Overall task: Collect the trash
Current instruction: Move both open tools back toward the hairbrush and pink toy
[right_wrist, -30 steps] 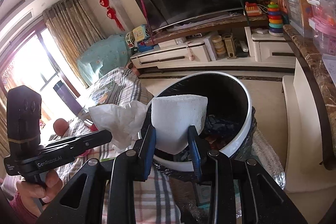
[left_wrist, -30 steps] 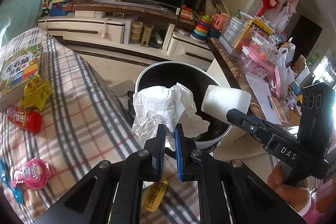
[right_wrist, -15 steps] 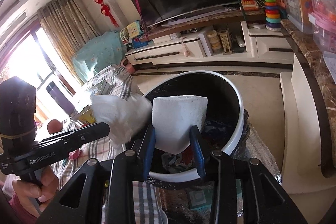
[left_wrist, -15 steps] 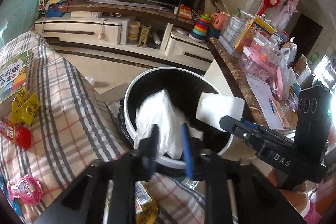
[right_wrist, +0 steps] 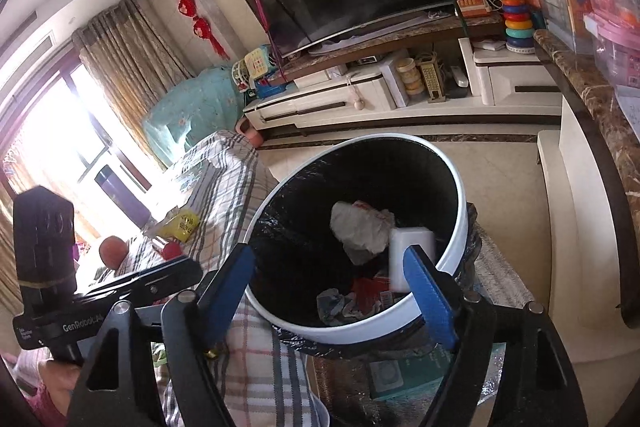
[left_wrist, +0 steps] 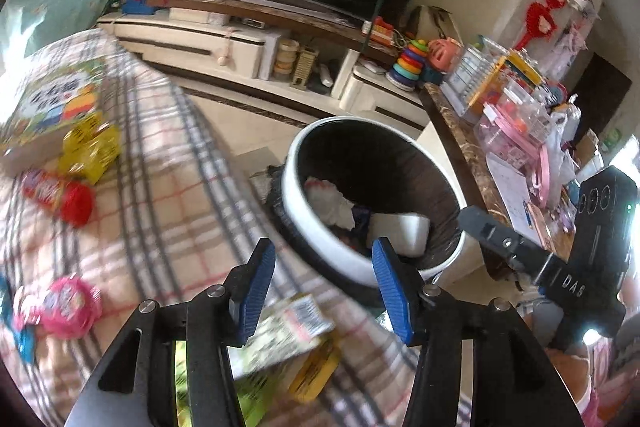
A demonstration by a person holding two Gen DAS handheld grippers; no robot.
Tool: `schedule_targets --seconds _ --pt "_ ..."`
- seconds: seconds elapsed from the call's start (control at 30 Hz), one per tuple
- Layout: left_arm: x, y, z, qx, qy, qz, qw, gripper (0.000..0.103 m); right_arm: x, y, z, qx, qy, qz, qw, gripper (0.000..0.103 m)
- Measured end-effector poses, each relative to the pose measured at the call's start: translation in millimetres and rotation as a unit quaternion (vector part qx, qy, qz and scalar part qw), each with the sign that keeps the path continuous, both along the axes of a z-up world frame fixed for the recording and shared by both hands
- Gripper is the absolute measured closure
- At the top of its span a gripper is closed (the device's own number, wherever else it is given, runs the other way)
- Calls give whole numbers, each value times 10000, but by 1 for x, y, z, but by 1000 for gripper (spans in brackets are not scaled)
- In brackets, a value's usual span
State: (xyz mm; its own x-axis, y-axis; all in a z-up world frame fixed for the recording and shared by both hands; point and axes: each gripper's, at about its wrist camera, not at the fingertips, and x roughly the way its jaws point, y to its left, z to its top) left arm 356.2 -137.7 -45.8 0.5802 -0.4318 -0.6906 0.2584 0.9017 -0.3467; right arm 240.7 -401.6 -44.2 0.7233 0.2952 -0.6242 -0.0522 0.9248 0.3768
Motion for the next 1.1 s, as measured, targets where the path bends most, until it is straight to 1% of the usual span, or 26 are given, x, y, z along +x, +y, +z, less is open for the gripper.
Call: schedule_targets --seconds 0.07,0.13,0.2,0.3,0.4,0.67,1.0,1.1 --pt "-11 12 0 -13 -22 98 9999 52 -2 4 2 48 -16 17 10000 23" --pt "-22 25 1 -15 -32 211 9998 52 -5 9 4 58 -64 46 10000 21" --pt "-35 39 2 -28 -48 328 9994 52 -9 17 7 53 -118 93 9999 17" --pt "-56 58 4 -2 -95 497 9987 52 -13 32 10 83 -161 197 9996 13" --pt "-76 79 5 22 -102 691 9976 52 -16 46 11 108 -174 334 9992 13" --pt "-121 135 3 -14 84 1289 9916 52 -19 97 8 9 -128 836 9964 12" --pt "-143 180 4 -41 251 1803 9833 52 -23 158 1 -162 -101 1510 9883 12" --pt "-146 191 3 -81 289 1919 9810 52 -23 175 -1 -306 -118 1661 9856 10"
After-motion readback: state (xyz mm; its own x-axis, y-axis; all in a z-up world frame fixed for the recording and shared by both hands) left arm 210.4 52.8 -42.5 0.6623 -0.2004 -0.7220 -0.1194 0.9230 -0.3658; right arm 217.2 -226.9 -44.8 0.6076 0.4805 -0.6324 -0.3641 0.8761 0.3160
